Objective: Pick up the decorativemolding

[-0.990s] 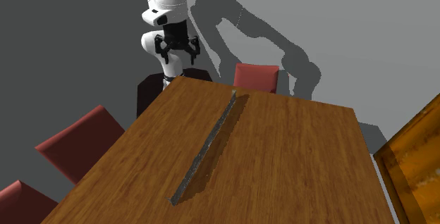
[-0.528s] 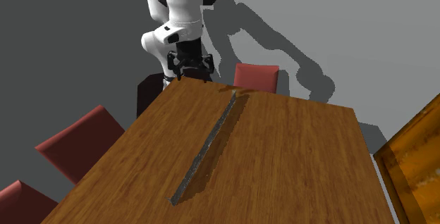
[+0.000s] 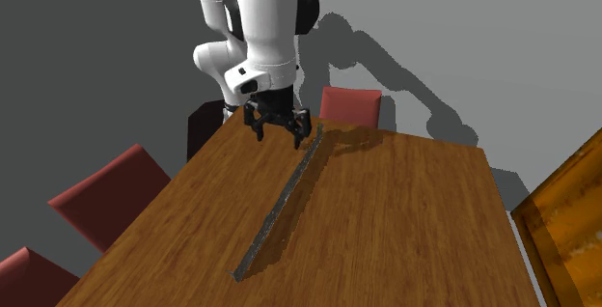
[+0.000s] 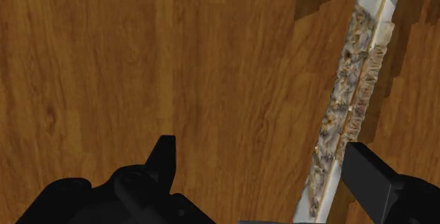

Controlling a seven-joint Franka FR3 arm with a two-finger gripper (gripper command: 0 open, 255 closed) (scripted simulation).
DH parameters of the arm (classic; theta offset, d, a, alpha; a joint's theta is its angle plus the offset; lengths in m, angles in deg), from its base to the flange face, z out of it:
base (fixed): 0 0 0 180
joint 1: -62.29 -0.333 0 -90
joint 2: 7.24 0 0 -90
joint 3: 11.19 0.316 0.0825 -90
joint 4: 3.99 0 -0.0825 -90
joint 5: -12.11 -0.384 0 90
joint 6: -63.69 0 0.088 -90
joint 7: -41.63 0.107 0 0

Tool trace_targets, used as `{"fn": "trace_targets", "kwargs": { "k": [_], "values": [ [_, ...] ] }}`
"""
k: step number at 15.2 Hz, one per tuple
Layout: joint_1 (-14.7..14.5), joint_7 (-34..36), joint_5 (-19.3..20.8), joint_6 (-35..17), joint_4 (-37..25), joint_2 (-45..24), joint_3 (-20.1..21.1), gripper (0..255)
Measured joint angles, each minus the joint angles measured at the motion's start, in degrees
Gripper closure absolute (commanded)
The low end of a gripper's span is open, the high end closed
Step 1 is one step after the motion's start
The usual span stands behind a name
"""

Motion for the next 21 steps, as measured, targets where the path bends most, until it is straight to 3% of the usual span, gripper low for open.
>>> {"fn": "trace_targets", "kwargs": {
  "k": [7,14,15,21],
  "values": [
    [-0.4,9.0,2.9,-2.1,-13.8,-14.1,0.0,0],
    [-0.4,9.6,3.3,-6.4,-11.4,-15.9,-0.2,0],
    [-0.4,9.7,3.4,-6.8,-11.3,-16.1,-0.3,255],
    [-0.4,9.7,3.4,-7.2,-11.1,-16.3,-0.3,255]
  ]
}}
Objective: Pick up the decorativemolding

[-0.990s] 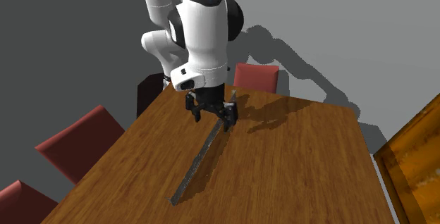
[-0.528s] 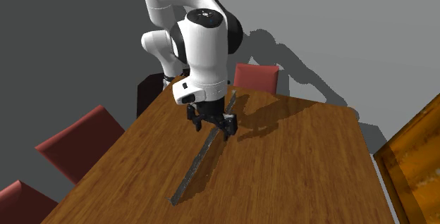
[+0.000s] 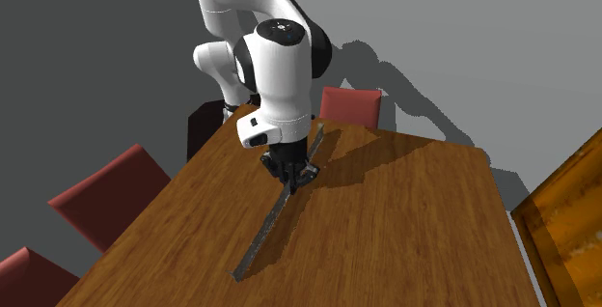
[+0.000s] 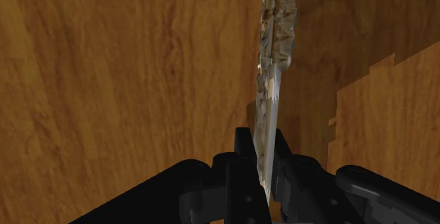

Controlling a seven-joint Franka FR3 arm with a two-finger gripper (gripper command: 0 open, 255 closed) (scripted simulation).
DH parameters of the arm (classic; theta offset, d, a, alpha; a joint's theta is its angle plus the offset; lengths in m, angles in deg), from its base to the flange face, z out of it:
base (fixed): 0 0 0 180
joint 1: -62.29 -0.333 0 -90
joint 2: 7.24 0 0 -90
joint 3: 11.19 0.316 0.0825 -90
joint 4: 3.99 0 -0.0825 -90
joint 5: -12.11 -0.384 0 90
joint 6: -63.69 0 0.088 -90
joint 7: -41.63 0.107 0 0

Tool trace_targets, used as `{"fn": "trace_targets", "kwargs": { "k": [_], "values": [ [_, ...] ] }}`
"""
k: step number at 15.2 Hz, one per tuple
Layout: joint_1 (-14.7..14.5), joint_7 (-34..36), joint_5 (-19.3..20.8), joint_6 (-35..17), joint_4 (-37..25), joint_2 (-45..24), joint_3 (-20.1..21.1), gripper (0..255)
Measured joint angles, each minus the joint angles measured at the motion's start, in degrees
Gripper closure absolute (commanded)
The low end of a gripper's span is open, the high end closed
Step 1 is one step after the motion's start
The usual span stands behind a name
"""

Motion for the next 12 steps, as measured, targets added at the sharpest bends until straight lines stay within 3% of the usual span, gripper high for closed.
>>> {"fn": "trace_targets", "kwargs": {
  "k": [5,12],
  "values": [
    [0.0,0.0,-0.1,0.3,0.0,0.3,0.0,255],
    [0.0,-0.2,-0.4,4.9,-3.3,1.6,0.1,255]
  ]
}}
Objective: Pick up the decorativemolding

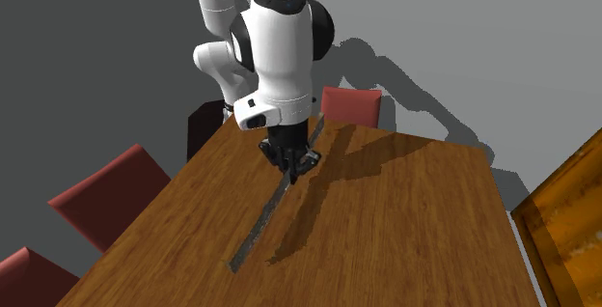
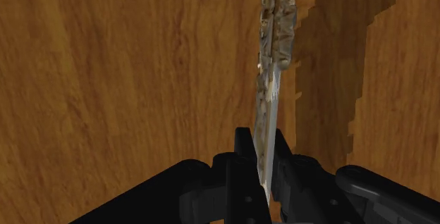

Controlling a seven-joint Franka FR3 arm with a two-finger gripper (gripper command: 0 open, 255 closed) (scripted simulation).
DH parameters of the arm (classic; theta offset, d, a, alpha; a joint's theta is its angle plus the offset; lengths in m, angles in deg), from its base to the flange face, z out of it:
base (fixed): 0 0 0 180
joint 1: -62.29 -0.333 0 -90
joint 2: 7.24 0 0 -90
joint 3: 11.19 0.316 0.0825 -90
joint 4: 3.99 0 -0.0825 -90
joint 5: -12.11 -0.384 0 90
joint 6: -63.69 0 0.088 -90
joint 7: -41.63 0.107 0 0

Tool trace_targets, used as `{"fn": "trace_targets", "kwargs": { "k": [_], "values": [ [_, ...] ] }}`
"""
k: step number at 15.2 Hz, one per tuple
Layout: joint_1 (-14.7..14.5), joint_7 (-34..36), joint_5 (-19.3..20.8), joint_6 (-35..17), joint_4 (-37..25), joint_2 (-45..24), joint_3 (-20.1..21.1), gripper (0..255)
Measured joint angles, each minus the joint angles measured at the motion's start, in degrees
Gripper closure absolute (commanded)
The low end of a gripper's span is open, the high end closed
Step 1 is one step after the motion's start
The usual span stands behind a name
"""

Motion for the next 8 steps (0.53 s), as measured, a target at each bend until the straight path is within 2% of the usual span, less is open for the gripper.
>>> {"fn": "trace_targets", "kwargs": {
  "k": [8],
  "values": [
    [0.0,-0.3,-0.3,5.5,-4.6,1.0,0.0,255]
  ]
}}
